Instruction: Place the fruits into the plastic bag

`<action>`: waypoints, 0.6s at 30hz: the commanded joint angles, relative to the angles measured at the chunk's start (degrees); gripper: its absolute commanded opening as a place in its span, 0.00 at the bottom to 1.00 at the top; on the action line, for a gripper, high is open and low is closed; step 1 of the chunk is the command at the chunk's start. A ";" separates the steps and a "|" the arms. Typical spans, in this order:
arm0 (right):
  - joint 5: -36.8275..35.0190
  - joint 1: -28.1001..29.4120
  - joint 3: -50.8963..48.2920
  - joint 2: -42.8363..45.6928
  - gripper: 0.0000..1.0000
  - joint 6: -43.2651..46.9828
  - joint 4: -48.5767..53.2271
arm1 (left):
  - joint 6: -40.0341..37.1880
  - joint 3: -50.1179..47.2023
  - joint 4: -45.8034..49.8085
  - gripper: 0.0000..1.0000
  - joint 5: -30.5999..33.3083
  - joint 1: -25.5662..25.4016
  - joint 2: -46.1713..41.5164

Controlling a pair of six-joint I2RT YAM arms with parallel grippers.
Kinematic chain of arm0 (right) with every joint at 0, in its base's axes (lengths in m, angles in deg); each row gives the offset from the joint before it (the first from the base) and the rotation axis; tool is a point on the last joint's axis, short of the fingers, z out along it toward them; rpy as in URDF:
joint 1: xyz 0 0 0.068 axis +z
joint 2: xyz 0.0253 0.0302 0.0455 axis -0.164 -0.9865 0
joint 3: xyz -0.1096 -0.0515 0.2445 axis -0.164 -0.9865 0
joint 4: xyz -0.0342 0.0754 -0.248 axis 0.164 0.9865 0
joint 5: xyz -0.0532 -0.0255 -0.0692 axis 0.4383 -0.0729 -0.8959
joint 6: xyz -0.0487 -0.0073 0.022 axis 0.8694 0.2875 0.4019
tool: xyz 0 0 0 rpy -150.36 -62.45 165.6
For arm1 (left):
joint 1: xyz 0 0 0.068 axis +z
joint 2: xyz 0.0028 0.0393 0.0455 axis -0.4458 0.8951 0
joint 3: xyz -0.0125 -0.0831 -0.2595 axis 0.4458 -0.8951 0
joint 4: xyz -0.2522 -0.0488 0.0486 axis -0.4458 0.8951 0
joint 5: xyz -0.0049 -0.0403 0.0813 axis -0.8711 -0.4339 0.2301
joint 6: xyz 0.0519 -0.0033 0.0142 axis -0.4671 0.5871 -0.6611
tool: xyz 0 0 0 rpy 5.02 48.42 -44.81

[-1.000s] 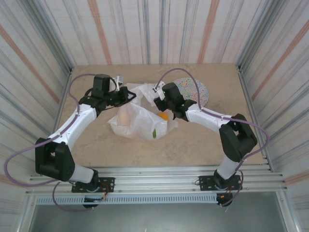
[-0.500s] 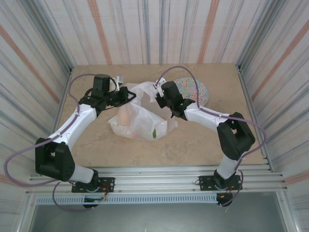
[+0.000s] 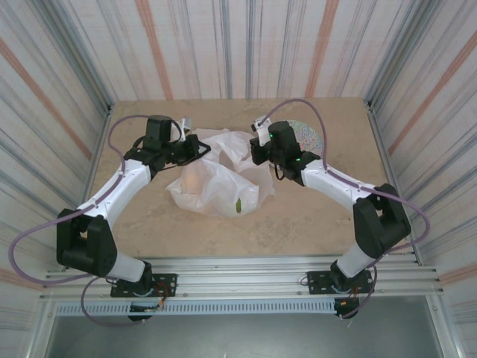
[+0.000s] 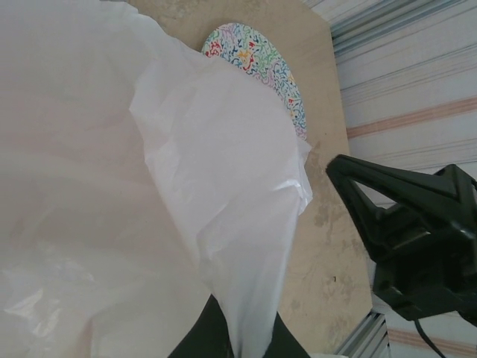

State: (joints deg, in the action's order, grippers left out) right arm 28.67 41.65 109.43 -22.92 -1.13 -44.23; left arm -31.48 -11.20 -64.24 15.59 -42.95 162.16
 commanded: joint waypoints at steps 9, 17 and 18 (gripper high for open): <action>2.52 4.65 -3.80 5.14 0.91 5.51 3.96 | -0.02 -0.76 -0.34 0.01 0.31 0.12 -0.42; -12.52 9.03 2.69 -2.18 0.99 14.27 4.77 | 0.06 -0.73 -0.29 0.01 0.32 -0.18 -0.51; -13.60 9.46 3.74 -3.55 0.99 15.57 5.10 | -0.05 -0.71 -0.14 0.01 0.36 -0.16 -0.47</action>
State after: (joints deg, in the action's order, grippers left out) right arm 21.80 50.52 110.07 -23.24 9.01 -40.95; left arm -31.48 -11.34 -64.61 15.74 -42.99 162.18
